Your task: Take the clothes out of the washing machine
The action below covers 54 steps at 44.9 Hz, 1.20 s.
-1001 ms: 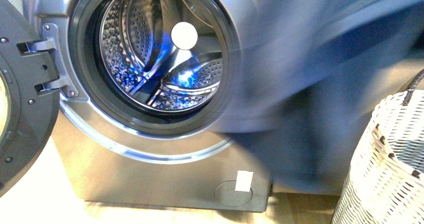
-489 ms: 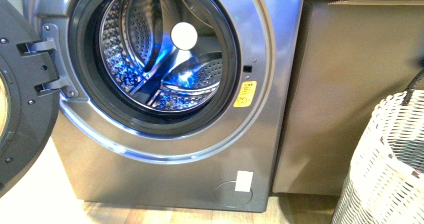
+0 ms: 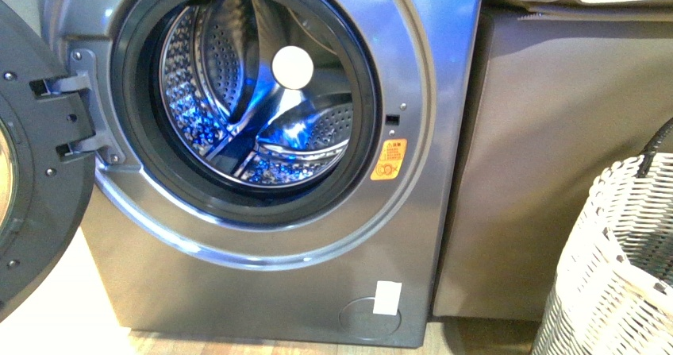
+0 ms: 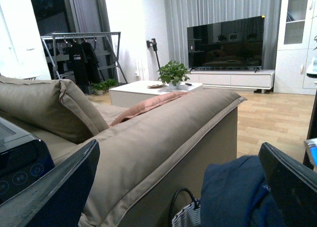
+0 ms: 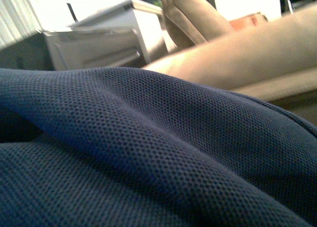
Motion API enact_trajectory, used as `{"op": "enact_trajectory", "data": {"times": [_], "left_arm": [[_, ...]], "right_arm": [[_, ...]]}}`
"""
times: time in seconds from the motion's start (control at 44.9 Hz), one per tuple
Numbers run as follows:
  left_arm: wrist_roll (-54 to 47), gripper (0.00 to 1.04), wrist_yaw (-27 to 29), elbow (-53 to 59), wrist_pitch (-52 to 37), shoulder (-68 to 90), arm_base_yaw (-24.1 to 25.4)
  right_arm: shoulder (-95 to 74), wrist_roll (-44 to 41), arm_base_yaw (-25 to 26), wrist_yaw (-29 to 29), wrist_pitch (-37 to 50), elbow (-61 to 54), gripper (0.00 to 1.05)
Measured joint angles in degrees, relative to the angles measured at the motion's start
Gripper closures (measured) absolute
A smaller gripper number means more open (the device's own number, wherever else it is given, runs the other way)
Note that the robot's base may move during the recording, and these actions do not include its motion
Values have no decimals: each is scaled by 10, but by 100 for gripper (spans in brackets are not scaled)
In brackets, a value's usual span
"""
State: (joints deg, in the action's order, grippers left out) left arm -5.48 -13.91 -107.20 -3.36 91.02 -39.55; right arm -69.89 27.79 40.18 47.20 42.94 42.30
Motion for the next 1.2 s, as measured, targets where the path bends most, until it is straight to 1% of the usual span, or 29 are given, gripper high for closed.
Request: {"op": "enact_trajectory", "data": {"times": [0.089,0.311,0.467,0.623,0.645,0.667,0.69,0.712,0.734,0.779,0.823,0.868,0.89,0.934,0.957,1.001,1.068,1.112,1.135,1.157,1.201], "left_arm": [[0,6,0,0,0,0,0],[0,6,0,0,0,0,0],[0,6,0,0,0,0,0],[0,6,0,0,0,0,0],[2,8,33,-7,14,1,-5],[11,11,92,-16,50,0,-14],[14,13,124,-17,68,-2,-15],[20,17,190,-11,103,-12,-15],[27,20,252,7,133,-27,-15],[33,27,353,67,149,-66,-10],[37,34,425,137,131,-109,0],[41,40,458,192,109,-143,12],[42,45,468,247,86,-179,28],[44,54,463,334,50,-239,56],[45,56,461,351,43,-250,62],[47,63,454,416,18,-292,85],[49,74,428,504,-12,-343,109],[50,79,416,544,-26,-366,119],[51,84,400,580,-38,-386,130],[51,88,392,602,-46,-398,137],[52,93,379,634,-57,-414,148]], "right_arm": [[-38,-46,8,-8,-37,-14,99],[-126,-123,13,-31,-41,-50,99],[-191,-169,-3,-53,-29,-69,99],[-287,-210,-29,-101,8,-79,99],[-296,-212,-31,-103,11,-79,99],[-304,-214,-32,-106,14,-79,99],[-311,-215,-34,-110,16,-79,99],[-318,-216,-35,-114,19,-79,99],[-323,-217,-37,-116,21,-78,99],[-337,-219,-39,-119,24,-75,99],[-350,-221,-40,-127,26,-72,99],[-359,-223,-40,-132,26,-69,99],[-364,-223,-40,-134,26,-67,99],[-376,-227,-40,-143,26,-56,99],[-379,-227,-40,-144,26,-54,99],[-387,-228,-40,-148,26,-45,99],[-398,-233,-42,-149,30,-35,99],[-404,-235,-44,-149,31,-30,99],[-410,-236,-45,-149,31,-27,94],[-412,-237,-46,-150,31,-26,92],[-420,-237,-47,-152,33,-23,85]]}}
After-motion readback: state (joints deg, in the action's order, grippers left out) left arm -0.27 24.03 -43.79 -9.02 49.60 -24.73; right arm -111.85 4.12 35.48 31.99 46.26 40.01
